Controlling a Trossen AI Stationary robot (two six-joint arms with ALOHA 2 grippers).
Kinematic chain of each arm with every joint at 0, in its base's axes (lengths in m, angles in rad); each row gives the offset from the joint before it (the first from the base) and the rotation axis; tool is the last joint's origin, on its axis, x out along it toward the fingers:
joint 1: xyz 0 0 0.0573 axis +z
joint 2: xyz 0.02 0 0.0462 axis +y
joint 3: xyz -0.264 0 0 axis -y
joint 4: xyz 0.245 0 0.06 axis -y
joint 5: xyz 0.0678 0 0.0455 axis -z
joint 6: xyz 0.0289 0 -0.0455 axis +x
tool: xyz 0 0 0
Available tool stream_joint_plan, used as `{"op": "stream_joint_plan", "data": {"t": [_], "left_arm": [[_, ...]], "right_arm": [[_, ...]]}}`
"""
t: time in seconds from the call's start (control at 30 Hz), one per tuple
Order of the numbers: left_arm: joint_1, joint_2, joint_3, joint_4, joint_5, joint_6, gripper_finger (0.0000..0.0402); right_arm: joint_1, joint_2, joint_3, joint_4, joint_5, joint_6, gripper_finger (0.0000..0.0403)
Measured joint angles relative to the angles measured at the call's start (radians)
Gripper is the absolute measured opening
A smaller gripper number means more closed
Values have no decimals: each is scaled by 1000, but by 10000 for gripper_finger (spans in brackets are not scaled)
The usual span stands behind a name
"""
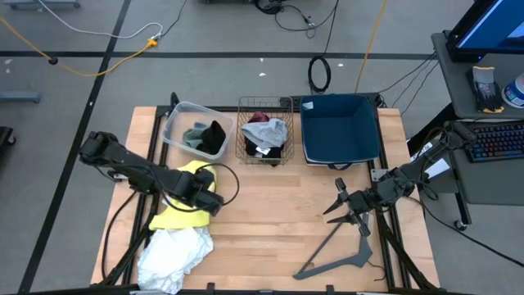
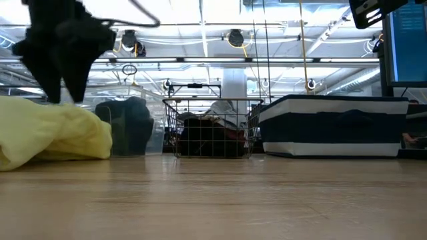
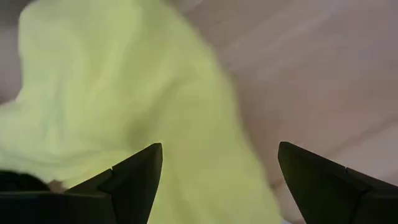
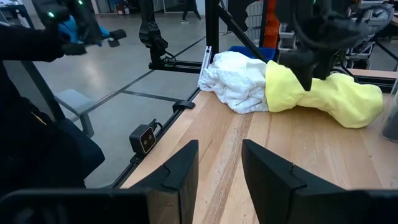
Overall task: Pick & Place Cloths
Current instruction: Put the yellow cloth into the blue bin
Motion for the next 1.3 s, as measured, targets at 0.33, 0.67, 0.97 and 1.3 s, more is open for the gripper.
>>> {"op": "stream_joint_plan", "data": {"t": [0.33,0.67,0.97,1.3], "left_arm": [[-2,1,-277,247,73,-94,324],[-6,-6,-412,429,90,-103,290],[-9,-4,-417,448,63,-96,127],[-28,-3,-410,445,43,-83,46]], "right_arm": [[0,0,0,0,0,-2,114],[0,0,0,0,0,-4,114],[0,0,0,-1,0,-4,114],[0,0,0,-4,0,-19,114]]}}
